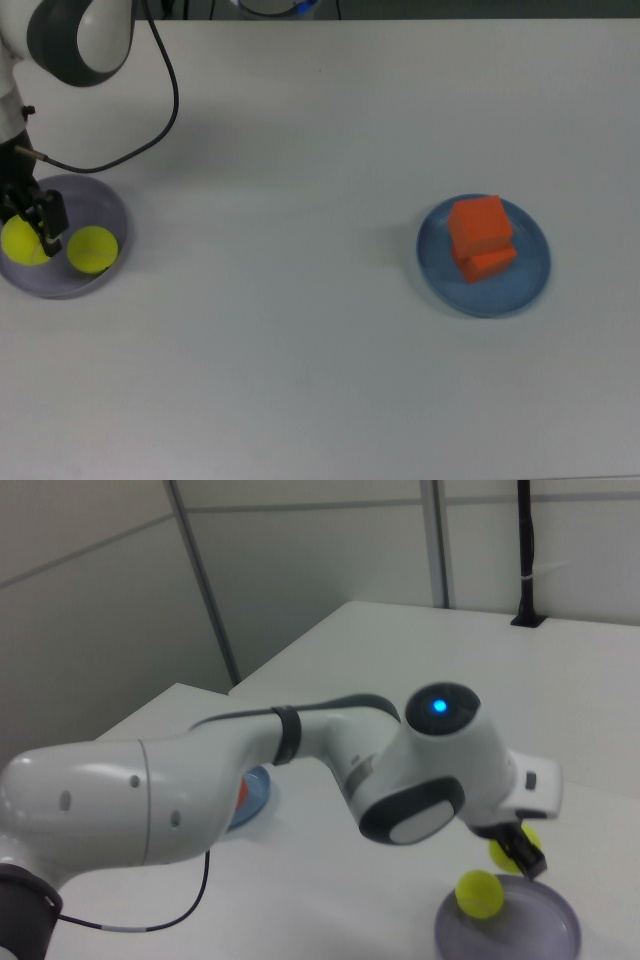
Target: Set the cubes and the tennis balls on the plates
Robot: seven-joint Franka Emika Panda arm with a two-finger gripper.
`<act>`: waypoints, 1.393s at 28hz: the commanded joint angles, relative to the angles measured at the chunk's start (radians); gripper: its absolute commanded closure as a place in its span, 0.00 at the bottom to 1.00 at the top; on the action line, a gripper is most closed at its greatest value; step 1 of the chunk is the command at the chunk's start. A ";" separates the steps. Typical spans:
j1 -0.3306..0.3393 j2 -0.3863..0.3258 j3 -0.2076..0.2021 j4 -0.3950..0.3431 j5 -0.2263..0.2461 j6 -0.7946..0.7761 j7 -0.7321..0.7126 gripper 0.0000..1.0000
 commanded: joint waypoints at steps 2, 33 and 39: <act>-0.003 0.040 -0.012 -0.007 0.025 0.000 -0.027 1.00; 0.032 -0.161 -0.033 -0.006 -0.036 -0.281 -0.070 0.00; 0.079 -0.246 -0.010 -0.001 -0.107 -0.390 0.022 0.00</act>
